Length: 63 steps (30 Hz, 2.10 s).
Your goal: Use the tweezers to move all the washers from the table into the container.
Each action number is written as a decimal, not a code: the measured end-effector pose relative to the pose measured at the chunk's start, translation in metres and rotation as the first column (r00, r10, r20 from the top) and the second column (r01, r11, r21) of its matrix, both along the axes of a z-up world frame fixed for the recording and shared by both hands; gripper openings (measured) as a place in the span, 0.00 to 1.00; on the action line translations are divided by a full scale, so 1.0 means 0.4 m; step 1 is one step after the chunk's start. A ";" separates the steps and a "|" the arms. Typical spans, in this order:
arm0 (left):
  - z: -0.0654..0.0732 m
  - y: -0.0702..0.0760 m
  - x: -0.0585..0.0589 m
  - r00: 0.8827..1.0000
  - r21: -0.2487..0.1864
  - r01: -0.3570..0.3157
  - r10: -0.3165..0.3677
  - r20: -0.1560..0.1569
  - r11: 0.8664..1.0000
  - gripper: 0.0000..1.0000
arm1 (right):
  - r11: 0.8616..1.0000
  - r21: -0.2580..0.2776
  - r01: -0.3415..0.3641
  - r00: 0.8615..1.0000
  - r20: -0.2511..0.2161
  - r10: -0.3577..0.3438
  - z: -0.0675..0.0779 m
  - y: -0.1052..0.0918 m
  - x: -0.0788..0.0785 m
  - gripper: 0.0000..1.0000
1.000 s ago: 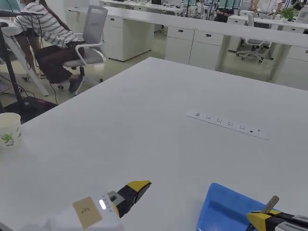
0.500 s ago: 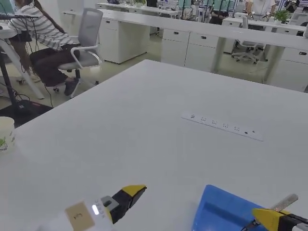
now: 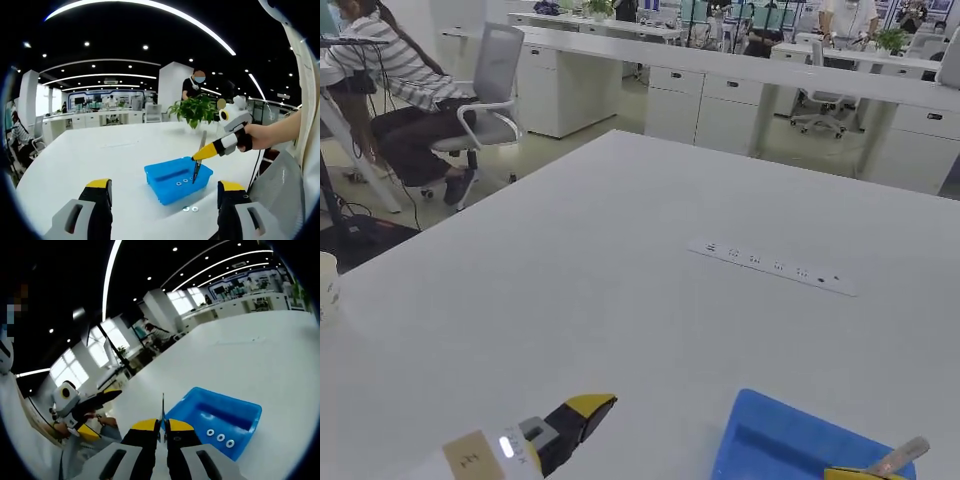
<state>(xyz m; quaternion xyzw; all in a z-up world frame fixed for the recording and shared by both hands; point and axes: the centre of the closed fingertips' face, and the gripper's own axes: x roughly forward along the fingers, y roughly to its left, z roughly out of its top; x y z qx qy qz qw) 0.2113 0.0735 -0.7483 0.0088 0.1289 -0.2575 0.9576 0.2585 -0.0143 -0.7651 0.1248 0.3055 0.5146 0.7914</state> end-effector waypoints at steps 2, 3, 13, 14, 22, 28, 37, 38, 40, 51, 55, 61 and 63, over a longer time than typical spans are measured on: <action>0.000 -0.001 0.000 1.000 0.000 0.001 -0.001 0.000 1.000 0.89 | 1.000 -0.007 -0.005 1.000 -0.006 0.005 -0.010 0.002 -0.010 0.03; 0.000 0.000 0.000 1.000 0.000 0.000 0.000 0.001 1.000 0.89 | 1.000 -0.012 -0.009 1.000 -0.008 0.009 -0.016 0.003 -0.016 0.03; 0.002 -0.002 0.000 1.000 -0.005 0.004 -0.004 0.003 1.000 0.88 | 0.996 -0.068 -0.053 0.999 -0.006 0.052 -0.068 0.018 -0.055 0.03; 0.001 -0.002 0.000 1.000 -0.005 0.003 -0.003 0.003 1.000 0.88 | 0.995 -0.077 -0.063 0.998 -0.002 0.063 -0.075 0.021 -0.060 0.03; 0.002 0.000 0.001 1.000 -0.006 0.000 0.000 0.004 1.000 0.88 | 0.984 -0.139 -0.114 0.993 0.021 0.118 -0.121 0.030 -0.076 0.03; 0.001 -0.001 0.002 1.000 -0.005 -0.002 0.002 0.003 1.000 0.88 | 0.976 -0.175 -0.127 0.990 0.042 0.137 -0.140 0.031 -0.074 0.03; -0.001 0.000 0.002 1.000 -0.003 -0.003 0.003 0.001 1.000 0.88 | 0.961 -0.223 -0.162 0.982 0.064 0.180 -0.157 0.032 -0.087 0.04; -0.001 0.000 0.002 1.000 -0.002 -0.003 0.003 0.001 1.000 0.88 | 0.956 -0.241 -0.169 0.978 0.078 0.193 -0.161 0.031 -0.089 0.03; -0.001 0.000 0.002 1.000 -0.003 -0.002 0.002 0.000 1.000 0.88 | 0.956 -0.240 -0.171 0.976 0.094 0.198 -0.155 0.035 -0.090 0.04; -0.001 -0.001 0.000 1.000 -0.002 0.002 -0.002 -0.004 1.000 0.88 | 0.946 -0.264 -0.189 0.961 0.146 0.233 -0.154 0.040 -0.094 0.04; -0.001 -0.002 0.000 1.000 -0.001 0.004 -0.004 -0.004 1.000 0.88 | 0.929 -0.299 -0.217 0.942 0.188 0.280 -0.153 0.042 -0.106 0.04; -0.001 -0.002 -0.001 1.000 0.000 0.005 -0.005 -0.005 1.000 0.88 | 0.916 -0.329 -0.231 0.916 0.245 0.319 -0.149 0.046 -0.118 0.04; -0.001 -0.001 0.000 1.000 0.001 0.004 -0.004 -0.004 1.000 0.88 | 0.918 -0.329 -0.224 0.916 0.250 0.313 -0.148 0.045 -0.113 0.04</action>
